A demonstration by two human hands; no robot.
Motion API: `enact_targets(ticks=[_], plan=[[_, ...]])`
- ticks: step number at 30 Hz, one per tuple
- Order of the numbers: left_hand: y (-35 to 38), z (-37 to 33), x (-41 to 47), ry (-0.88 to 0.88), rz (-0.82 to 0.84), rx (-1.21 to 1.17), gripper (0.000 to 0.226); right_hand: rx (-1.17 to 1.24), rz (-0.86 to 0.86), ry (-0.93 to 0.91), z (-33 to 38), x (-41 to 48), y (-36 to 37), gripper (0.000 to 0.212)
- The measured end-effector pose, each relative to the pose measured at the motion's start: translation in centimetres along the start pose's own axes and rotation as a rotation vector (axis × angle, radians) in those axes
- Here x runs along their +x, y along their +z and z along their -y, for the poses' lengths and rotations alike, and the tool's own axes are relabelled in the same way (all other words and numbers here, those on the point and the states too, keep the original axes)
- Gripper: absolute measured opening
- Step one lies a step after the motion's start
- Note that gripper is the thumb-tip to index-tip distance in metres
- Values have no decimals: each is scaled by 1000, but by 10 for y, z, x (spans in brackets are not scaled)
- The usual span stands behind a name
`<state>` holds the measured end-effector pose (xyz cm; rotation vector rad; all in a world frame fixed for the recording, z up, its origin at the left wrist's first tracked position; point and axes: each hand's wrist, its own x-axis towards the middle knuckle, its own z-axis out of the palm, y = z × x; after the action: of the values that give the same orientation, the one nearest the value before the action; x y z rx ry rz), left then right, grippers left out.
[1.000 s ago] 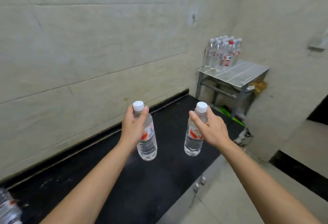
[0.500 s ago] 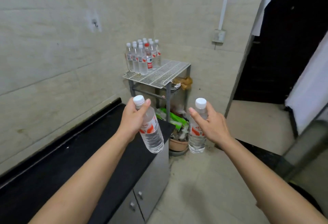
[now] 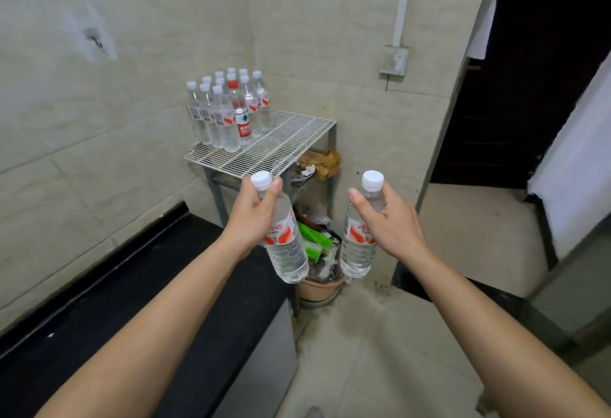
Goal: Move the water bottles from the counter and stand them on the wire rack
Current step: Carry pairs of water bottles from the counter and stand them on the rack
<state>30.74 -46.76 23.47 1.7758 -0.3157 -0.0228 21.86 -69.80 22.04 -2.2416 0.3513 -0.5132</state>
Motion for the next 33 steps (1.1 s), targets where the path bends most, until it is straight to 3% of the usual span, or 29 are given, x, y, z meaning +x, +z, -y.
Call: enact_targets(ticks=[6,10,14,17,26,31,33], plan=[[29,19,120,-5,55,-142,16,22,-43,44,-21,121,22,46],[35,11,204,34,40,-152,24,10,-77,34,-15,211,34,58],[27,-8,279,65,-6,-201,10,82,-139,15,0,283,46,41],[17,-9,321,108,-67,-143,18,160,-140,4,13,327,60,36],[-15,39,381,42,-303,-102,11,261,93,-174,31,433,140,32],[-16,61,413,-3,-414,-50,22,278,285,-261,33,494,186,23],[-11,63,428,-8,-474,-28,32,313,368,-307,31,520,205,33]])
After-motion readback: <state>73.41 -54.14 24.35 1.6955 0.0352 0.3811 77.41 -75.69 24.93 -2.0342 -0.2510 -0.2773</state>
